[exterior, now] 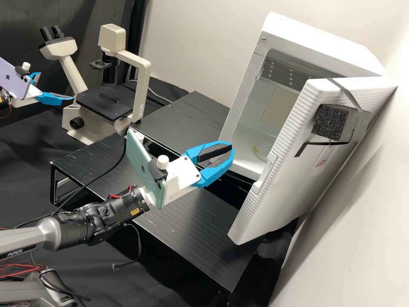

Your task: Open the incubator door.

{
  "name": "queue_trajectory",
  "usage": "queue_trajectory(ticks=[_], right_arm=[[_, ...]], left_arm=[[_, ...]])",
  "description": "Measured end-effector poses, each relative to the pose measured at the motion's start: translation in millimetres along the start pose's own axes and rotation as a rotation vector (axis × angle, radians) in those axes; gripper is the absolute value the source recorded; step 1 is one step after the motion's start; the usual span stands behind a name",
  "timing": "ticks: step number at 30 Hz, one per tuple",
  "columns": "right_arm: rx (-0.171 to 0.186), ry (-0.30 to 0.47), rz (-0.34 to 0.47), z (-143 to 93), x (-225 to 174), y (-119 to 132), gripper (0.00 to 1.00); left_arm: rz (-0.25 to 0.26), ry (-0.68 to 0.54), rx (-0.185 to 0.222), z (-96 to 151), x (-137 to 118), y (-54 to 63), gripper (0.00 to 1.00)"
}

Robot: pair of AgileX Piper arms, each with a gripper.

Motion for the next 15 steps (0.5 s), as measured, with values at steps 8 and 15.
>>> queue_trajectory(ticks=[8,15], right_arm=[[-0.005,0.017,-0.069,5.3,4.5,-23.3,1.00],[-0.039,-0.027,-0.211,18.8,14.9,-59.9,1.00]], left_arm=[[0.000,0.000,0.000,0.0,0.0,0.0,1.00],[0.000,0.000,0.000,0.0,0.0,0.0,1.00]])
